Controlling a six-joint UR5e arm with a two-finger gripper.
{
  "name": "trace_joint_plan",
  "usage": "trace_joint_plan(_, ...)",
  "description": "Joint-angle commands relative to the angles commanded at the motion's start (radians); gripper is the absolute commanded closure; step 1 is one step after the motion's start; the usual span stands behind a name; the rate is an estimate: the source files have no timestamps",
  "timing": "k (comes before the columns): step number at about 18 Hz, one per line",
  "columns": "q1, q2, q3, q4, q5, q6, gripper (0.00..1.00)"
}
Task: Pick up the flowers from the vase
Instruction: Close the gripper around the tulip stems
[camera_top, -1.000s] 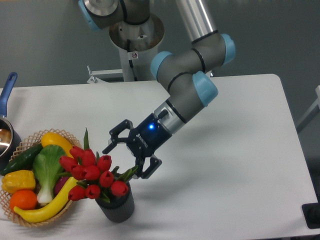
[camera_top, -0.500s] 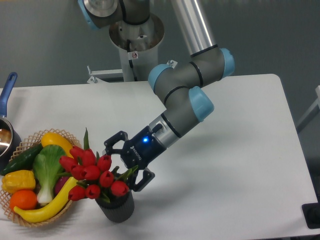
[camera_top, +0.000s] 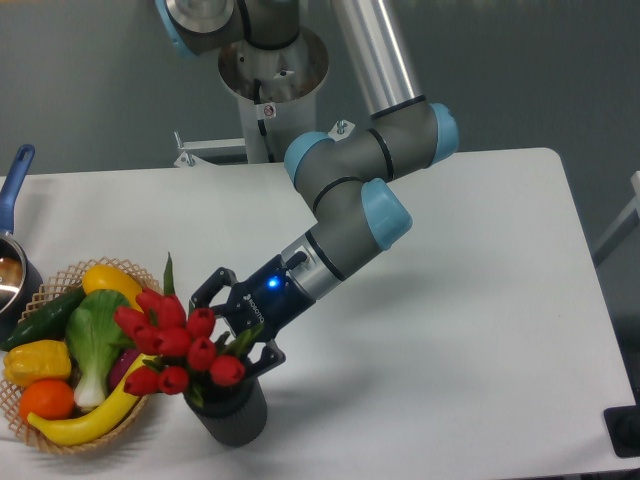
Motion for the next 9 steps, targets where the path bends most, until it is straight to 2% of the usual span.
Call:
trace_joint_plan(2, 0.000, 0.000, 0.008, 0.000, 0.002, -0.021, 1.00)
trace_joint_plan(9, 0.003, 0.003, 0.011, 0.000, 0.005, -0.034, 1.00)
